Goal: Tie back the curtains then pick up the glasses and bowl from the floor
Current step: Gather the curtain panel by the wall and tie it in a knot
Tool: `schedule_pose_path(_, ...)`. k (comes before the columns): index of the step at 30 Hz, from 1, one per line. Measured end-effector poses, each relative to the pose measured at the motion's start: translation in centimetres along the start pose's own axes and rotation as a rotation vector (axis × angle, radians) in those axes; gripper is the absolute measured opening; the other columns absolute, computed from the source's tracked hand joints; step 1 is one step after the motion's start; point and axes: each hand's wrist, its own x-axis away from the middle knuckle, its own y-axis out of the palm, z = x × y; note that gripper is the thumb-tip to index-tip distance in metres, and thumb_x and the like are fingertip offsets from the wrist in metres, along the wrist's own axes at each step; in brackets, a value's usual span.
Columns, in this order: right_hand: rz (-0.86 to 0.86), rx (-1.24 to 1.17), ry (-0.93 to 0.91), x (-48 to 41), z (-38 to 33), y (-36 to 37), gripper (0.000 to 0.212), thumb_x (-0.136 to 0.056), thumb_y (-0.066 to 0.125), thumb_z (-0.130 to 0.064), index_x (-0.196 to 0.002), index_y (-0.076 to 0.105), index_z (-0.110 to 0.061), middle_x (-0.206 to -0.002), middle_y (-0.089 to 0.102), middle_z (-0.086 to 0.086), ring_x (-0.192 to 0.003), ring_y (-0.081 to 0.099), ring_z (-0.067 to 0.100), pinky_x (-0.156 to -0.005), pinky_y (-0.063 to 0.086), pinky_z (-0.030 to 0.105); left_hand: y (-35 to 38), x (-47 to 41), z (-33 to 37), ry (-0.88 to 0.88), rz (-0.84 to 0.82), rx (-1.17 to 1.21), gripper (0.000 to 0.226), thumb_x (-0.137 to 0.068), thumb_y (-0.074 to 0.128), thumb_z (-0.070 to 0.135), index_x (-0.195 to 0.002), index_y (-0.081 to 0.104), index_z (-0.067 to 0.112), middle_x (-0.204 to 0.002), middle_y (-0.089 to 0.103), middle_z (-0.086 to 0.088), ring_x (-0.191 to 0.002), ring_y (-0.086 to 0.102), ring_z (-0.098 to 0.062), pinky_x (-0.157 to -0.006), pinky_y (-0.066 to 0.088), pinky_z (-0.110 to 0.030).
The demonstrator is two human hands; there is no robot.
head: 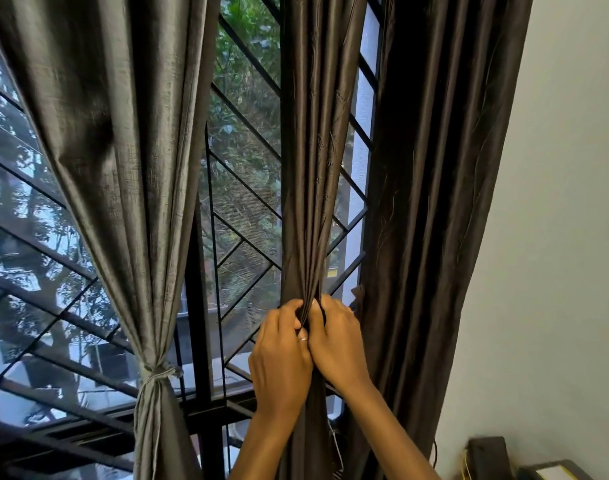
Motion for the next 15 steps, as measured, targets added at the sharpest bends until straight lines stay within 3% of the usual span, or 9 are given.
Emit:
schedule_pose_path(3,-0.077,-0.220,0.094,0.5,-0.8,-0.5,0.037,-0.108,0.031,-0.035,-0.083,0.054,-0.020,-0.091,0.055,0.001,-0.083,0.055,0.005,-0.074,0.041,0.021,0.1,0.0,0.2,-0.039,-0.054,0.128,0.043,-0.091,0.062,0.012,-0.126,0.050,0.034,-0.098,0.054,0.013,-0.079,0.059,-0.005,-0.060,0.053,-0.030)
schedule_pose_path(5,-0.097,-0.305,0.120,0.7,-1.1,-0.9,0.042,-0.106,0.035,-0.045,-0.084,0.058,-0.017,-0.092,0.056,0.003,-0.083,0.058,0.004,-0.075,0.045,0.019,-0.1,-0.1,0.2,-0.043,-0.095,0.217,0.044,-0.091,0.062,0.015,-0.126,0.052,0.039,-0.098,0.055,0.017,-0.083,0.060,-0.002,-0.064,0.051,-0.020)
schedule_pose_path(7,-0.085,-0.299,0.111,0.6,-1.1,-1.3,0.043,-0.101,0.045,-0.051,-0.074,0.051,-0.017,-0.086,0.053,0.004,-0.077,0.055,0.004,-0.071,0.043,0.016,-0.3,-0.1,0.1,-0.029,-0.168,0.317,0.044,-0.089,0.062,0.014,-0.126,0.055,0.037,-0.098,0.057,0.017,-0.086,0.061,-0.001,-0.065,0.050,-0.015)
schedule_pose_path(11,-0.053,-0.302,0.128,-0.2,-0.7,-1.6,0.045,-0.100,0.056,-0.040,-0.064,0.036,-0.021,-0.078,0.041,-0.001,-0.069,0.046,0.001,-0.065,0.038,0.012,-0.8,-0.2,-0.2,-0.084,-0.351,0.504,0.062,-0.082,0.062,-0.007,-0.132,0.058,0.030,-0.102,0.059,0.008,-0.092,0.062,-0.002,-0.065,0.049,-0.012)
schedule_pose_path(13,-0.063,-0.276,0.105,-0.4,-0.2,-1.6,0.043,-0.103,0.050,-0.038,-0.065,0.042,-0.019,-0.074,0.045,0.000,-0.069,0.048,0.004,-0.066,0.038,0.016,-1.2,-0.3,-0.4,-0.160,-0.339,0.584,0.056,-0.086,0.066,-0.001,-0.131,0.060,0.031,-0.103,0.062,0.007,-0.092,0.064,-0.004,-0.070,0.051,-0.014)
schedule_pose_path(15,-0.087,-0.264,0.098,-0.5,0.2,-1.6,0.043,-0.104,0.047,-0.036,-0.065,0.043,-0.017,-0.071,0.045,0.001,-0.066,0.047,0.009,-0.064,0.038,0.025,-1.7,-0.6,-0.4,-0.266,-0.217,0.619,0.041,-0.090,0.068,0.010,-0.124,0.060,0.031,-0.102,0.065,0.008,-0.089,0.065,-0.004,-0.071,0.052,-0.016)
